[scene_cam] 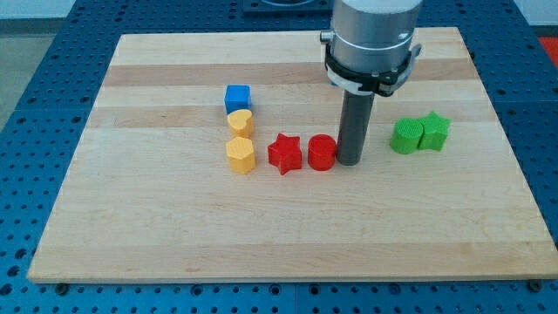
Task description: Slide green circle above red circle
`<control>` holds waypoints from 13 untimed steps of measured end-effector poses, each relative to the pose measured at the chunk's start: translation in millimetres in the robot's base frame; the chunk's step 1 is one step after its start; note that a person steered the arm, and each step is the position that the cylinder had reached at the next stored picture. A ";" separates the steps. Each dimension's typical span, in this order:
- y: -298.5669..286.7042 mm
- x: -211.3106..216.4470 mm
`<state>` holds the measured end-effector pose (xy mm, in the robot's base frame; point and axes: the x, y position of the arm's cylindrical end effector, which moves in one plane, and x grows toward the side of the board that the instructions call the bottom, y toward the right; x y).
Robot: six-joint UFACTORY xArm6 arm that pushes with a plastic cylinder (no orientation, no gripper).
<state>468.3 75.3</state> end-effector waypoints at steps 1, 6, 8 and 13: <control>0.0 0.0; 101.2 11.7; 101.0 3.5; 93.2 -38.3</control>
<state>429.9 168.5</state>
